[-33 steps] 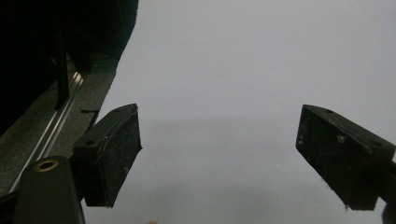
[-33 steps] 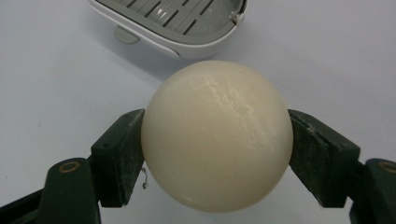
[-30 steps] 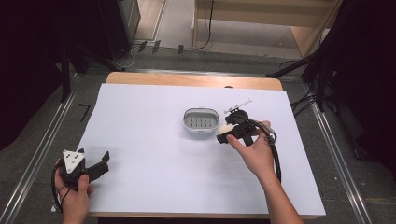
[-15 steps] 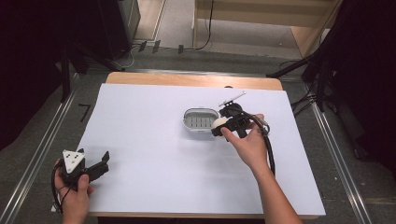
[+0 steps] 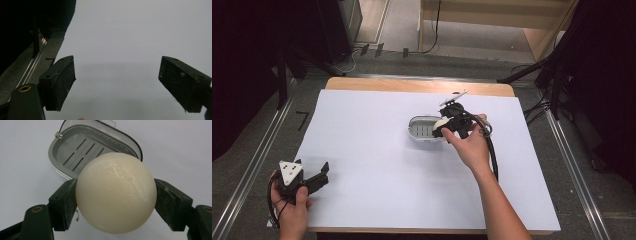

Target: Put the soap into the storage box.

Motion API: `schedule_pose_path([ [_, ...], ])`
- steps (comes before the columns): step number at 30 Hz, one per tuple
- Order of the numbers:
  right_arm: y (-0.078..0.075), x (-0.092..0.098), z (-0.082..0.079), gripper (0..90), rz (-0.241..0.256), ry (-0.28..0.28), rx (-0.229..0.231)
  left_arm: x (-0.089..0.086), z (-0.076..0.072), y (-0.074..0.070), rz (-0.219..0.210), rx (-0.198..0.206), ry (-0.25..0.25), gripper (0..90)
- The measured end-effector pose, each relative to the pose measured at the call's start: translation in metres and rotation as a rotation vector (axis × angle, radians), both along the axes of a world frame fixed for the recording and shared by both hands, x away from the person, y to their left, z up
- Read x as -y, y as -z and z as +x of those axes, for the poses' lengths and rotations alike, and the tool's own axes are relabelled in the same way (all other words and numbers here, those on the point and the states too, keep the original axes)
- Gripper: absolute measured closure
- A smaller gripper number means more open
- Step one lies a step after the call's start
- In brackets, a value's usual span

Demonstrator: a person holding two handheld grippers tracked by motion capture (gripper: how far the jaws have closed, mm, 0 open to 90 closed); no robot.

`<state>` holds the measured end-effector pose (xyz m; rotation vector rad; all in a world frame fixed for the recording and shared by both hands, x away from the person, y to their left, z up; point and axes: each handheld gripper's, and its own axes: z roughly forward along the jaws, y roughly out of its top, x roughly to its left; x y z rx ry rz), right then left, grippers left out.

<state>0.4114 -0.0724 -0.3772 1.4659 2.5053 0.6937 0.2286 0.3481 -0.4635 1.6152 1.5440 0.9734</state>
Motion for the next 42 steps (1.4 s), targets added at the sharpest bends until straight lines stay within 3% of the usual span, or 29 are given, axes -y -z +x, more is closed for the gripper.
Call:
schedule_pose_path([
  [11, 0.001, -0.008, 0.015, 25.5, 0.006, 0.005, -0.009, 0.000, 0.001, 0.000, 0.010, -0.013, -0.002, 14.9],
  [20, 0.012, -0.014, 0.026, 25.5, 0.012, 0.022, -0.028, 0.000, 0.001, 0.000, 0.008, -0.017, -0.003, 14.9],
  [42, 0.017, -0.041, 0.036, 25.5, 0.013, 0.013, -0.038, -0.001, 0.001, 0.000, -0.001, -0.010, 0.003, 14.9],
])
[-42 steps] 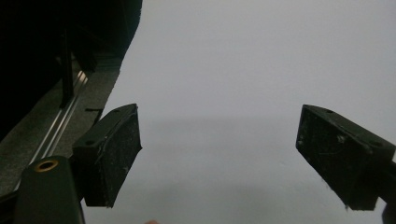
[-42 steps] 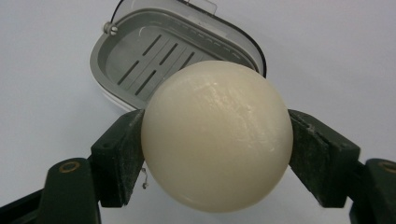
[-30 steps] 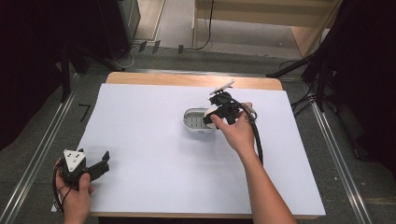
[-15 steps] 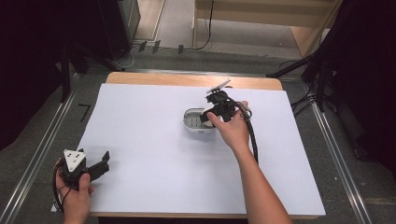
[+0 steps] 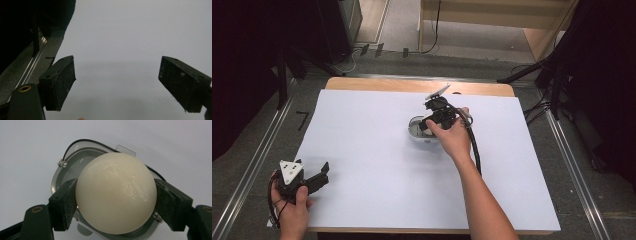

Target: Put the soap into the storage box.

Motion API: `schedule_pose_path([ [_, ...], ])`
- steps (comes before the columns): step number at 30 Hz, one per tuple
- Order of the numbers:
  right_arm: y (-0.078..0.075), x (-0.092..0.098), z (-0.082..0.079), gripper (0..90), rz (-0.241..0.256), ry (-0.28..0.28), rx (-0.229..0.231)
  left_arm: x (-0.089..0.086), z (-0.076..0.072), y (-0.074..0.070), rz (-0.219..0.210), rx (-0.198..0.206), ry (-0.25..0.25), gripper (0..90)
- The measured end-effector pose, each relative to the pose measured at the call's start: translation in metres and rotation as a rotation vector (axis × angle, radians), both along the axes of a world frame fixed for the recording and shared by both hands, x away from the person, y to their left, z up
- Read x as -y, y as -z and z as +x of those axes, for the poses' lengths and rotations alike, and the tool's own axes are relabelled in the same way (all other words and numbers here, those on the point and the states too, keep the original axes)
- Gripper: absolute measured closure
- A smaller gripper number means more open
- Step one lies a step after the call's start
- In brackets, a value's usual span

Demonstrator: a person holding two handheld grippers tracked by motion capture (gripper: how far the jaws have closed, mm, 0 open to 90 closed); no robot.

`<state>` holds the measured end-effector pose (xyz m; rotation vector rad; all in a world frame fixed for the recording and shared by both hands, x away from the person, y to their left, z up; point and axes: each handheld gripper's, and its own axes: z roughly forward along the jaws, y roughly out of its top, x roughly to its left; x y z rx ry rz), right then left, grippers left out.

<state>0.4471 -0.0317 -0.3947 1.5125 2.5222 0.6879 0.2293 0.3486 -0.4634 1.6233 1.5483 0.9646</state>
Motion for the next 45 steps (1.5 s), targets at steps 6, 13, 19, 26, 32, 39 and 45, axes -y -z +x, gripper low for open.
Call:
schedule_pose_path([
  [6, 0.003, -0.004, 0.000, 25.5, -0.006, 0.002, -0.014, 0.000, 0.000, 0.000, 0.004, -0.004, 0.002, 14.9],
  [13, 0.008, -0.007, 0.001, 25.4, -0.013, 0.012, -0.018, 0.000, 0.000, 0.000, -0.001, 0.001, 0.000, 15.0],
  [19, 0.010, -0.006, 0.001, 25.1, -0.002, 0.003, -0.030, 0.000, 0.000, 0.000, 0.007, -0.006, 0.002, 15.0],
  [26, 0.004, 0.002, -0.005, 14.0, 0.026, 0.019, 0.003, 0.001, 0.000, 0.000, 0.009, -0.004, 0.001, 14.9],
  [32, -0.003, 0.011, -0.013, 14.2, 0.051, 0.022, 0.028, 0.001, 0.000, 0.000, 0.009, -0.001, -0.002, 14.9],
  [39, -0.003, 0.025, -0.024, 14.2, 0.065, 0.024, 0.048, 0.002, 0.001, 0.000, 0.013, -0.006, -0.004, 15.0],
  [45, -0.001, 0.038, -0.033, 14.2, 0.071, 0.033, 0.067, 0.002, 0.001, 0.000, 0.022, -0.013, -0.005, 15.0],
])
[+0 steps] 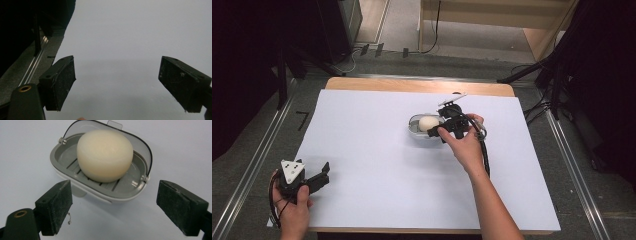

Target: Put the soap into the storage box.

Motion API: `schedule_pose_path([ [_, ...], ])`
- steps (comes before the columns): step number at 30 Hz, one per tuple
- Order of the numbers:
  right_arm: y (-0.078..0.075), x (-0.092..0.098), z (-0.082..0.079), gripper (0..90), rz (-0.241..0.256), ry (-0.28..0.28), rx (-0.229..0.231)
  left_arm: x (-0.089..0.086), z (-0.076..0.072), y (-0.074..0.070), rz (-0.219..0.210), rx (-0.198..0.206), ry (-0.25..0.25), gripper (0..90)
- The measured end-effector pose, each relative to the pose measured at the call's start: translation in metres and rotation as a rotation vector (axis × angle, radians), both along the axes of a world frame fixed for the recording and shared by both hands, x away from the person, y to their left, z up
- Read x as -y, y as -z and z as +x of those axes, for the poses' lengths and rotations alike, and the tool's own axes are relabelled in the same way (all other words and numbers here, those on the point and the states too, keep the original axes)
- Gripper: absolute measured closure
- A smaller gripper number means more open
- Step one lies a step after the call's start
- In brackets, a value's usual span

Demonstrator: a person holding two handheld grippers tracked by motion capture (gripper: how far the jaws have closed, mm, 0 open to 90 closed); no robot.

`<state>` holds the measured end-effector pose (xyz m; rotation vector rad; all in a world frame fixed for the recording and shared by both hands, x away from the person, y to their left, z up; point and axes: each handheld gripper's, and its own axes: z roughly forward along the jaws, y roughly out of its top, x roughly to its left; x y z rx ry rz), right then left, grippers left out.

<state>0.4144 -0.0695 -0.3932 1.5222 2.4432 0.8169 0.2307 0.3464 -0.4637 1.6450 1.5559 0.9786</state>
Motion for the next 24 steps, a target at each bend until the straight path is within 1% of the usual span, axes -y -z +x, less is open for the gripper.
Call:
schedule_pose_path([
  [5, 0.003, 0.011, -0.010, 14.1, -0.001, 0.004, 0.008, 0.000, 0.000, 0.000, -0.005, 0.006, 0.001, 15.0],
  [9, 0.005, 0.020, -0.016, 14.2, 0.003, 0.006, 0.014, 0.000, 0.001, 0.000, 0.001, -0.010, -0.004, 14.9],
  [12, 0.005, 0.026, -0.020, 14.1, 0.014, 0.013, 0.022, 0.001, 0.001, 0.000, 0.008, -0.008, -0.002, 15.0],
  [14, 0.007, 0.030, -0.023, 14.1, 0.009, 0.012, 0.027, 0.001, 0.001, 0.000, 0.006, -0.008, -0.008, 15.0],
  [16, 0.008, 0.034, -0.025, 13.9, 0.003, 0.011, 0.023, 0.001, 0.001, 0.000, 0.005, -0.009, -0.008, 15.0],
  [21, 0.015, 0.049, -0.032, 13.9, 0.015, 0.037, 0.025, 0.001, 0.001, 0.000, 0.003, -0.009, -0.005, 15.0],
  [24, 0.021, 0.059, -0.036, 13.9, 0.011, 0.050, 0.030, 0.001, 0.001, 0.000, 0.007, -0.009, -0.003, 15.0],
])
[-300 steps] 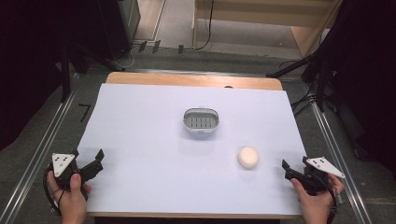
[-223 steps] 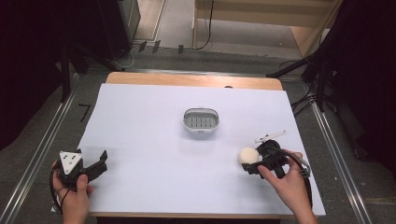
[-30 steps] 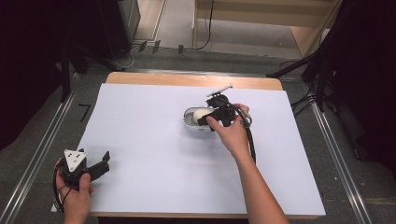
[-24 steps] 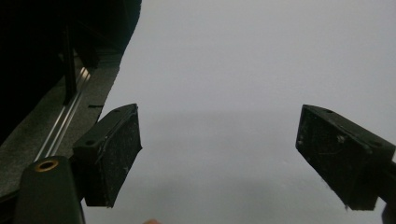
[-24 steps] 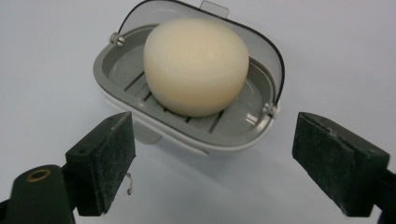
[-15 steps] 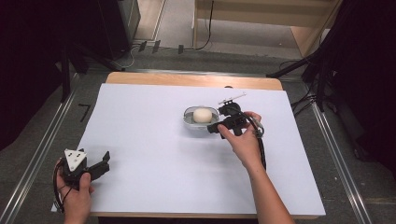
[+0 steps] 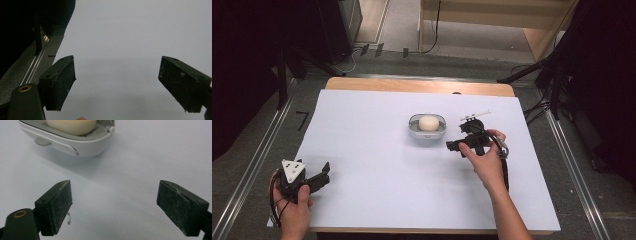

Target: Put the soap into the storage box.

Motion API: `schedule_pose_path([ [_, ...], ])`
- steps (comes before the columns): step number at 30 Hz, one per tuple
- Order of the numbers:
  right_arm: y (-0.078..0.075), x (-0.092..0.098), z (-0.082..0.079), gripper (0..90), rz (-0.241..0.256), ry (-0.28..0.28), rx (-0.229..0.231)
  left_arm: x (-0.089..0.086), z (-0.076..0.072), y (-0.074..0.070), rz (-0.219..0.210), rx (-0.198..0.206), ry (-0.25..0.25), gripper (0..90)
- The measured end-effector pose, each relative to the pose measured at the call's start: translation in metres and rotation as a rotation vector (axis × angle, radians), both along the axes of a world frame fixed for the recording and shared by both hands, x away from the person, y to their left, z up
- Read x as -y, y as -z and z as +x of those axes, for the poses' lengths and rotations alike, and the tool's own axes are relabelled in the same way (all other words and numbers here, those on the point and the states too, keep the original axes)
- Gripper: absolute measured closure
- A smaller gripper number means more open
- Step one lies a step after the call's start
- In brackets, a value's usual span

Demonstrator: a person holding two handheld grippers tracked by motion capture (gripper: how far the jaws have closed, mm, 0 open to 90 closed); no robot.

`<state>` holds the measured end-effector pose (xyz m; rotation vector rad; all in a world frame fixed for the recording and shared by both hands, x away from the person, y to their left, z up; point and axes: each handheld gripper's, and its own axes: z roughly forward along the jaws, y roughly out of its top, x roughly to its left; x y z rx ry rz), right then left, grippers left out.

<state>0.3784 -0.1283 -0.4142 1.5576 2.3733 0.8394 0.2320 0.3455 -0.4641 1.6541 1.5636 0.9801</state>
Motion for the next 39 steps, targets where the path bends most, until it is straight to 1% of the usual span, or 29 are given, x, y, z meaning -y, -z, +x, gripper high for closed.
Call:
schedule_pose_path([
  [2, 0.004, 0.008, -0.003, 13.9, 0.011, 0.014, -0.008, 0.000, 0.000, 0.000, -0.001, 0.001, -0.002, 15.0],
  [3, 0.006, 0.010, -0.004, 13.9, 0.009, 0.009, -0.007, 0.000, 0.000, 0.000, -0.002, 0.000, -0.002, 15.0],
  [4, 0.007, 0.013, -0.006, 13.9, 0.004, 0.017, -0.007, 0.000, -0.001, 0.000, -0.003, 0.002, 0.000, 15.0],
  [6, 0.010, 0.018, -0.009, 13.9, 0.007, 0.022, -0.003, -0.001, -0.001, 0.000, -0.004, 0.006, 0.003, 15.0],
  [11, 0.013, 0.030, -0.016, 13.9, 0.001, 0.016, 0.019, 0.000, 0.000, 0.000, -0.002, 0.002, -0.002, 15.0],
  [16, 0.019, 0.043, -0.026, 13.9, 0.013, 0.032, 0.032, -0.001, -0.001, 0.000, -0.008, 0.005, 0.004, 15.0],
  [17, 0.021, 0.046, -0.029, 13.9, 0.017, 0.039, 0.027, -0.001, -0.001, 0.000, -0.008, 0.006, 0.005, 15.0],
  [24, 0.029, 0.061, -0.045, 13.8, 0.014, 0.028, 0.048, 0.000, 0.000, 0.000, -0.003, 0.000, 0.003, 15.0],
  [27, 0.033, 0.070, -0.050, 13.8, 0.020, 0.040, 0.046, 0.000, 0.000, 0.000, -0.003, 0.000, 0.002, 15.0],
  [31, 0.037, 0.082, -0.057, 13.8, 0.029, 0.046, 0.056, 0.000, 0.000, 0.000, 0.002, -0.004, 0.001, 15.0],
  [35, 0.040, 0.091, -0.066, 13.4, 0.032, 0.044, 0.062, 0.000, 0.000, 0.000, -0.003, -0.002, 0.000, 15.0],
  [39, 0.042, 0.097, -0.074, 13.3, 0.022, 0.047, 0.075, 0.000, 0.000, 0.000, -0.002, -0.003, 0.000, 15.0],
])
